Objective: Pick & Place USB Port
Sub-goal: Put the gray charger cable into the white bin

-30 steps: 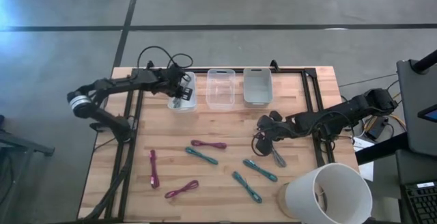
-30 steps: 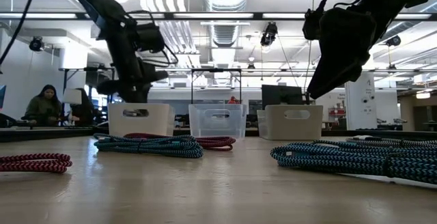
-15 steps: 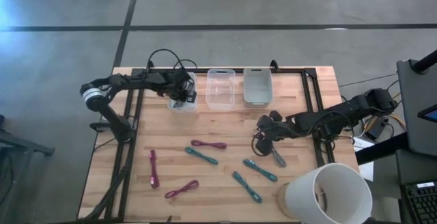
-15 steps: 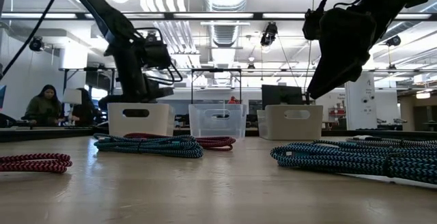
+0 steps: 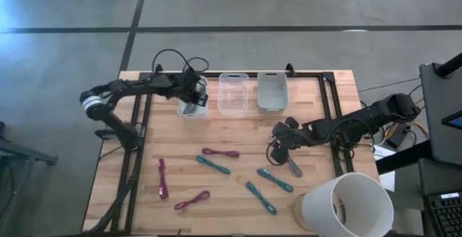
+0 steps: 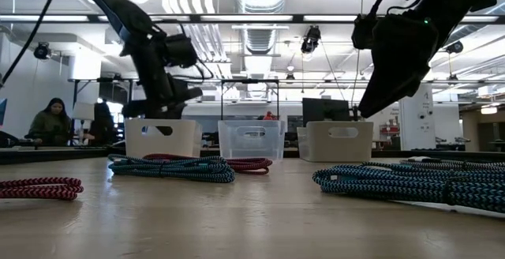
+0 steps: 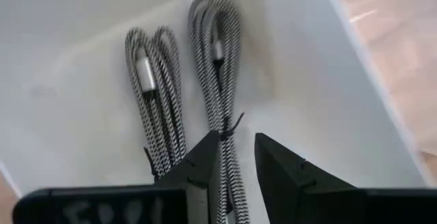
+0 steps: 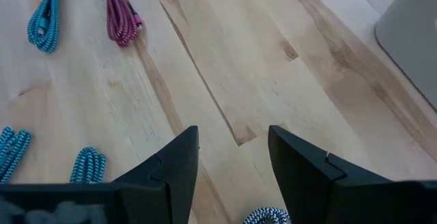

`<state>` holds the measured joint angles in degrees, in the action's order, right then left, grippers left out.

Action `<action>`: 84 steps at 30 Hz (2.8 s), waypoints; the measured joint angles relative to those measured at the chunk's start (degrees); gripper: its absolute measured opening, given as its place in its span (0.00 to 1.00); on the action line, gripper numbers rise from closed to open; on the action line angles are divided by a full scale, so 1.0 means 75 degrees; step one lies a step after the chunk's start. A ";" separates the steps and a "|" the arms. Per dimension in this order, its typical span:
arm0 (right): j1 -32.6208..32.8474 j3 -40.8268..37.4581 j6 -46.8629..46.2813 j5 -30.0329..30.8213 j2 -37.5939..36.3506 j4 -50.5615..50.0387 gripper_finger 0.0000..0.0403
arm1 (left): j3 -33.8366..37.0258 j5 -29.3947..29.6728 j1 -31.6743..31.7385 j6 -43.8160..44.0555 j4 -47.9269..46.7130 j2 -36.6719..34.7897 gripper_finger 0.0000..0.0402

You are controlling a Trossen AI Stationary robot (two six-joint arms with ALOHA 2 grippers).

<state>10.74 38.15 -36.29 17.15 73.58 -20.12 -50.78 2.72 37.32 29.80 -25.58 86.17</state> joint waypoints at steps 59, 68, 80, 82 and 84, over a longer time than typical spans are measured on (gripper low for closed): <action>0.0700 -0.1386 -0.3546 -0.0898 -0.0006 -0.0859 0.41 | -0.0067 0.0020 -0.3112 -0.3346 0.1582 -0.2122 0.20; 0.0694 -0.1388 -0.3339 -0.0940 -0.0003 -0.0750 0.22 | -0.0067 0.0024 -0.3112 -0.3349 0.1584 -0.2122 0.20; 0.0683 -0.1050 -0.2035 -0.0638 0.0003 0.0318 0.07 | 0.0068 0.0443 -0.3130 -0.2791 0.1676 -0.2122 0.20; 0.0683 -0.0872 -0.1564 -0.0300 0.0005 0.0441 0.08 | 0.0211 0.0438 -0.3138 -0.2757 0.1880 -0.2116 0.20; 0.0677 -0.0671 -0.1085 0.0148 0.0003 0.0556 0.08 | 0.0354 0.0423 -0.3139 -0.2754 0.2199 -0.2113 0.20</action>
<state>15.82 33.12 -44.43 18.25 73.60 -15.95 -48.12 5.89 13.78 9.15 -9.08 70.32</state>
